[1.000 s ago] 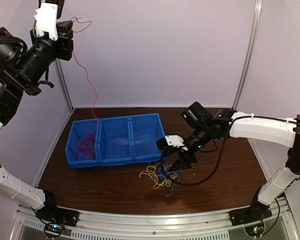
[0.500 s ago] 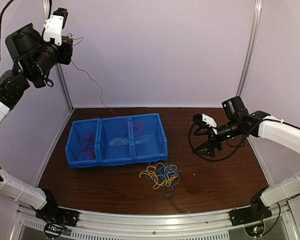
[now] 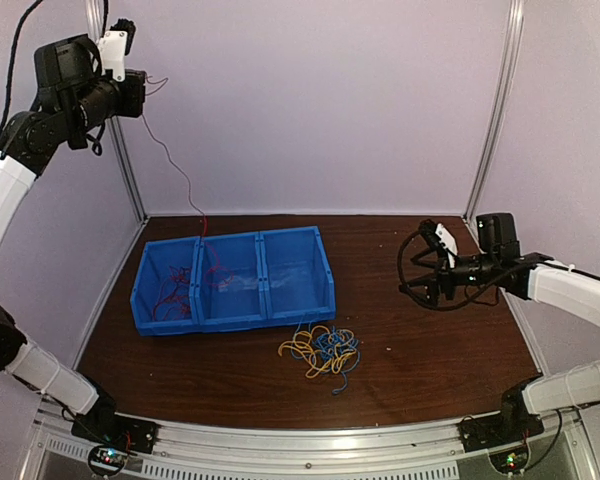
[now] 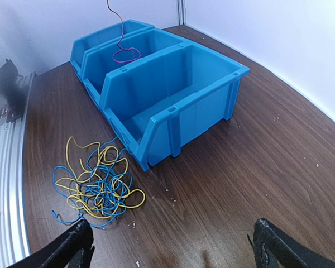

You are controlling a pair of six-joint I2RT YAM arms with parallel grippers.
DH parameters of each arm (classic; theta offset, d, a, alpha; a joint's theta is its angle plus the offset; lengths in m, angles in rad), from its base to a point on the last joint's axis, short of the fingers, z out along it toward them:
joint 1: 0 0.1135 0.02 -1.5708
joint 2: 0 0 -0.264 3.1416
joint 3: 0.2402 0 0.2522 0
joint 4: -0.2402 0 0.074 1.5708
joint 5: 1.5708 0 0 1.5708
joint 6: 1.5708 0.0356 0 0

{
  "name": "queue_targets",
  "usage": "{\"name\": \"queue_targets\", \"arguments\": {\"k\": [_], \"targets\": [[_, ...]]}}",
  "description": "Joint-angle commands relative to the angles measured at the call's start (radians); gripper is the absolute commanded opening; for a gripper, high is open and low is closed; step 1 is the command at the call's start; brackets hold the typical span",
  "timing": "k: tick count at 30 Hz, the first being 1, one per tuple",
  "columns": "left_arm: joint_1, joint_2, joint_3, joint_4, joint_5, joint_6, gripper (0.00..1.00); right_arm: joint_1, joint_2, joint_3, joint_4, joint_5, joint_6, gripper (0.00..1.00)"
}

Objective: Untangle the cables

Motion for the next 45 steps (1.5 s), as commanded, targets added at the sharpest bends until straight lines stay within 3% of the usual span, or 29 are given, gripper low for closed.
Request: {"name": "queue_targets", "arguments": {"k": [1, 7, 17, 24, 31, 45], "targets": [[0.044, 0.028, 0.123, -0.014, 0.110, -0.057, 0.00, -0.003, 0.007, 0.005, 0.038, -0.052, 0.000, 1.00], [0.049, 0.072, 0.260, -0.021, 0.077, -0.054, 0.00, -0.003, 0.000, -0.004, 0.024, -0.056, -0.030, 1.00], [0.054, 0.004, 0.192, 0.032, -0.048, 0.010, 0.00, -0.003, 0.016, -0.004, 0.008, -0.064, -0.058, 1.00], [0.071, -0.074, -0.060, 0.065, -0.080, -0.016, 0.00, -0.004, 0.028, -0.001, -0.004, -0.075, -0.070, 1.00], [0.134, -0.151, -0.354, 0.090, 0.032, -0.145, 0.00, -0.003, 0.023, -0.004, -0.013, -0.075, -0.082, 1.00], [0.140, -0.276, -0.749, 0.025, 0.116, -0.301, 0.00, -0.003, 0.037, 0.000, -0.043, -0.078, -0.122, 1.00]]}}
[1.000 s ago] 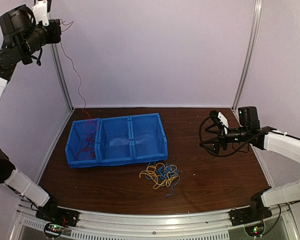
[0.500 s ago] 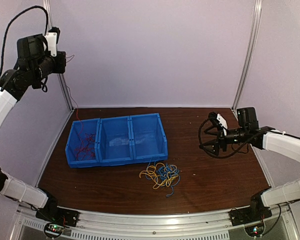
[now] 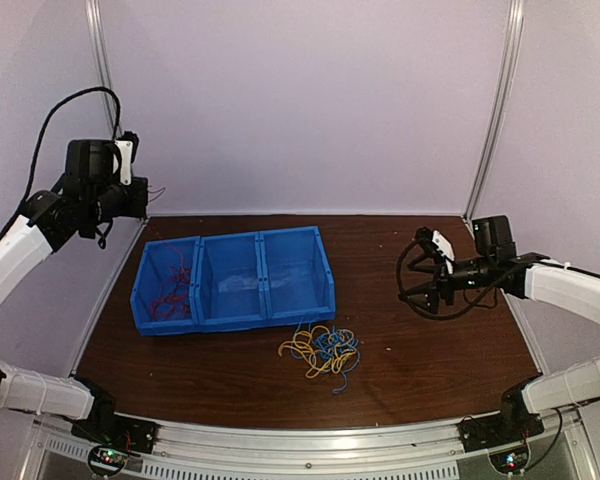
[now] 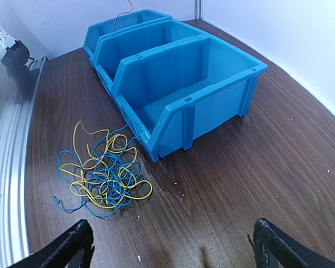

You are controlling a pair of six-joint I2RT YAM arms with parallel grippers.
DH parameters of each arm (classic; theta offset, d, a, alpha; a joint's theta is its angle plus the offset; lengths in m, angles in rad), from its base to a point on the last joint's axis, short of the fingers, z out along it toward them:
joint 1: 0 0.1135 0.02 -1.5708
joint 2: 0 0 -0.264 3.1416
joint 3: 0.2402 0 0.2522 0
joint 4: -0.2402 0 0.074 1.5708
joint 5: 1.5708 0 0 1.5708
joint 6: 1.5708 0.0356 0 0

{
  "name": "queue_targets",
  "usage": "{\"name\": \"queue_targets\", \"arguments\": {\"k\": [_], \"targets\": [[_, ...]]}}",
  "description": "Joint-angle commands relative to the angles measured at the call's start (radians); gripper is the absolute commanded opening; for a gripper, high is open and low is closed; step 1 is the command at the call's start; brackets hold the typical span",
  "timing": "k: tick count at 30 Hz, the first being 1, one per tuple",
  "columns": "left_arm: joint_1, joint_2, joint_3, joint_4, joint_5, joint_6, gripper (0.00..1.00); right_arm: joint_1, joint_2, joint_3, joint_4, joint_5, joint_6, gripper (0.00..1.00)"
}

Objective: Untangle the cables

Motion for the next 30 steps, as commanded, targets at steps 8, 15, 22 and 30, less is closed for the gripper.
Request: {"name": "queue_targets", "arguments": {"k": [8, 15, 22, 30], "targets": [[0.007, -0.030, -0.165, -0.055, 0.118, -0.124, 0.00, -0.002, 0.043, 0.021, -0.042, -0.041, -0.035, 1.00], [0.007, 0.068, -0.216, -0.034, 0.181, -0.161, 0.00, -0.001, 0.030, 0.020, -0.057, -0.038, -0.048, 1.00], [0.007, 0.141, -0.268, -0.028, 0.095, -0.162, 0.00, -0.001, 0.008, 0.013, -0.064, -0.030, -0.062, 1.00], [0.010, 0.227, -0.298, -0.018, 0.071, -0.197, 0.00, -0.001, 0.028, 0.025, -0.088, -0.036, -0.084, 1.00]]}}
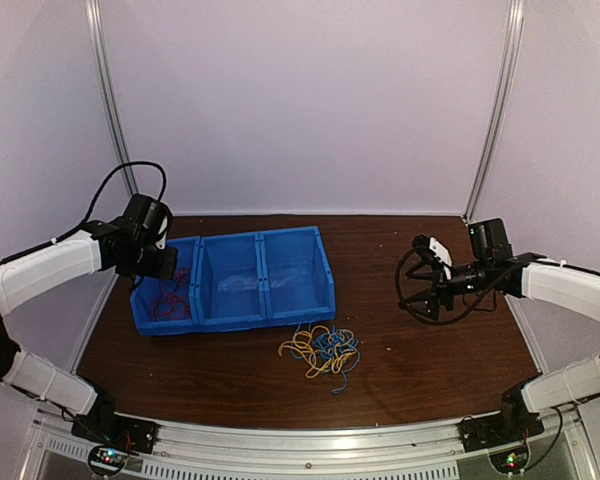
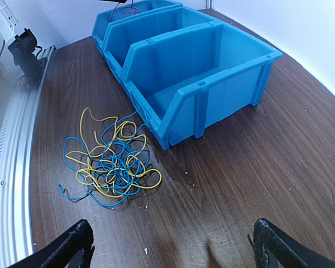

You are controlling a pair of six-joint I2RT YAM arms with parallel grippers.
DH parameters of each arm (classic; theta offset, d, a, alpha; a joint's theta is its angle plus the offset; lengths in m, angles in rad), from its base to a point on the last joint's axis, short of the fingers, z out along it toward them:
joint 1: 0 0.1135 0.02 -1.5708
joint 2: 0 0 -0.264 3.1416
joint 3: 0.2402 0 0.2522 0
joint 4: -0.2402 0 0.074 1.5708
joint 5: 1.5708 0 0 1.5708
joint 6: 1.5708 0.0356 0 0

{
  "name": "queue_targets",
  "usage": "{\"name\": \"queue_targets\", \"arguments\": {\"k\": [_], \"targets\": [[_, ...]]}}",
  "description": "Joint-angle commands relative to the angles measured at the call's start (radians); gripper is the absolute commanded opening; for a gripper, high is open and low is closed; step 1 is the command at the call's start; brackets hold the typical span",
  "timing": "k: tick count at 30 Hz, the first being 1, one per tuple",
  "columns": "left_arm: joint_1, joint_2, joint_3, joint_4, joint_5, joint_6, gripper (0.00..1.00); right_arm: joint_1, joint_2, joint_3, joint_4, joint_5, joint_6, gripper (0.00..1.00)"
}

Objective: Untangle the cables

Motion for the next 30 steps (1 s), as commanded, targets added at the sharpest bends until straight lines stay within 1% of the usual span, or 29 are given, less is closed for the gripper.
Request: {"name": "queue_targets", "arguments": {"k": [1, 5, 8, 9, 10, 12, 13, 14, 16, 20, 22, 24, 28, 30], "targets": [[0.010, 0.066, -0.018, 0.047, -0.023, -0.029, 0.00, -0.001, -0.003, 0.026, -0.036, -0.014, -0.026, 1.00], [0.019, 0.106, -0.025, 0.076, -0.034, -0.022, 0.00, -0.001, -0.008, 0.025, -0.038, -0.017, -0.027, 1.00], [0.040, 0.122, -0.026, 0.088, 0.003, -0.008, 0.00, -0.001, -0.012, 0.025, -0.042, -0.013, -0.031, 1.00], [0.041, 0.124, -0.019, 0.082, 0.014, -0.001, 0.01, -0.002, -0.015, 0.025, -0.042, -0.012, -0.031, 1.00], [0.041, 0.121, -0.012, 0.078, 0.025, 0.008, 0.07, -0.001, -0.018, 0.023, -0.041, -0.011, -0.031, 1.00], [0.041, 0.104, 0.000, 0.068, 0.027, 0.016, 0.28, -0.001, -0.019, 0.023, -0.042, -0.014, -0.031, 1.00], [0.041, 0.092, 0.006, 0.062, 0.023, 0.017, 0.35, -0.001, -0.018, 0.023, -0.042, -0.014, -0.032, 1.00], [0.040, 0.078, 0.013, 0.052, 0.021, 0.019, 0.39, -0.002, -0.016, 0.023, -0.042, -0.014, -0.033, 1.00], [0.041, 0.048, 0.031, 0.029, 0.020, 0.021, 0.45, -0.001, -0.012, 0.025, -0.044, -0.013, -0.034, 1.00], [0.042, -0.025, 0.072, -0.020, 0.032, 0.023, 0.49, -0.001, -0.007, 0.028, -0.047, -0.007, -0.038, 1.00], [0.041, -0.078, 0.092, -0.019, 0.085, 0.039, 0.51, -0.001, -0.007, 0.028, -0.047, -0.006, -0.038, 1.00], [0.041, -0.125, 0.113, 0.002, 0.176, 0.065, 0.53, -0.001, -0.008, 0.028, -0.047, -0.005, -0.038, 1.00], [0.038, -0.261, 0.051, 0.173, 0.411, 0.124, 0.54, -0.001, -0.007, 0.029, -0.046, -0.002, -0.038, 0.99], [0.034, -0.328, -0.008, 0.270, 0.503, 0.141, 0.53, -0.001, -0.006, 0.037, -0.061, -0.005, -0.054, 0.96]]}}
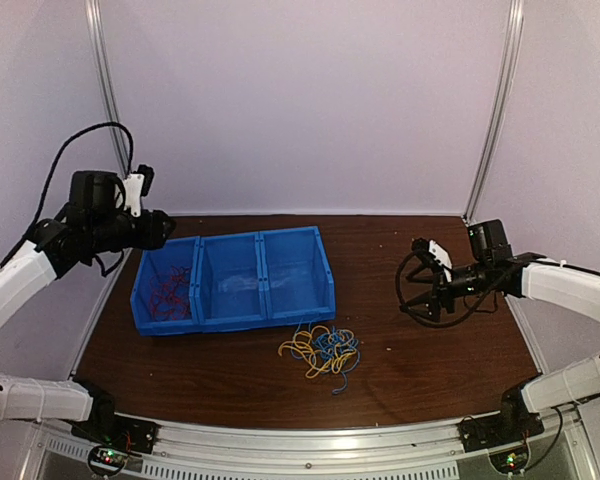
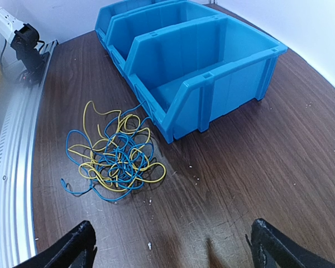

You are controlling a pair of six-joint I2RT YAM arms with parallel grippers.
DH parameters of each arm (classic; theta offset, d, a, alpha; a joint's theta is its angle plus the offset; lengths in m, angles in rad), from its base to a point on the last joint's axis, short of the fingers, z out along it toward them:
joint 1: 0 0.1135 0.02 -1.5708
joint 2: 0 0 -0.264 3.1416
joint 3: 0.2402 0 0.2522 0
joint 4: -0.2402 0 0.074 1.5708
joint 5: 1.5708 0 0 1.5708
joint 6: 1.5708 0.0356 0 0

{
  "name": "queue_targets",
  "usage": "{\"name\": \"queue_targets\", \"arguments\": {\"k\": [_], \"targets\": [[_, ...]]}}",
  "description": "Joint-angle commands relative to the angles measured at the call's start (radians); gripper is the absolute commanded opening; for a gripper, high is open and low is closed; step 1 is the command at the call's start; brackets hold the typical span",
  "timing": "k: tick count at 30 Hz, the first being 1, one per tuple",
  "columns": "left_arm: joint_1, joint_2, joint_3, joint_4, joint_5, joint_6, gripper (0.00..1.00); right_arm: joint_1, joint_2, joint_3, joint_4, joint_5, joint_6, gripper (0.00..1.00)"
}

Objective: Untangle the cables

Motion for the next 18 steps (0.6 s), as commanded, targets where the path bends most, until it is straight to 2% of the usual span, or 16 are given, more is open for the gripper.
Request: {"name": "queue_targets", "arguments": {"k": [1, 5, 7, 10, 15, 18], "targets": [[-0.003, -0.126, -0.097, 0.239, 0.275, 0.067, 0.53, -0.001, -0.003, 0.048, -0.048, -0.007, -0.056, 0.94], [-0.046, -0.144, -0.140, 0.290, 0.437, 0.090, 0.48, 0.010, 0.017, 0.139, -0.174, -0.017, -0.119, 0.81], [-0.116, -0.134, -0.165, 0.305, 0.443, 0.110, 0.47, 0.045, 0.035, 0.178, -0.226, 0.014, -0.162, 0.74], [-0.260, -0.096, -0.204, 0.327, 0.371, 0.138, 0.47, 0.145, 0.062, 0.216, -0.265, 0.162, -0.203, 0.65], [-0.456, 0.016, -0.267, 0.370, 0.329, 0.136, 0.47, 0.335, 0.093, 0.272, -0.328, 0.312, -0.281, 0.66], [-0.518, 0.086, -0.315, 0.424, 0.328, 0.117, 0.48, 0.446, 0.127, 0.305, -0.333, 0.380, -0.297, 0.66]]}}
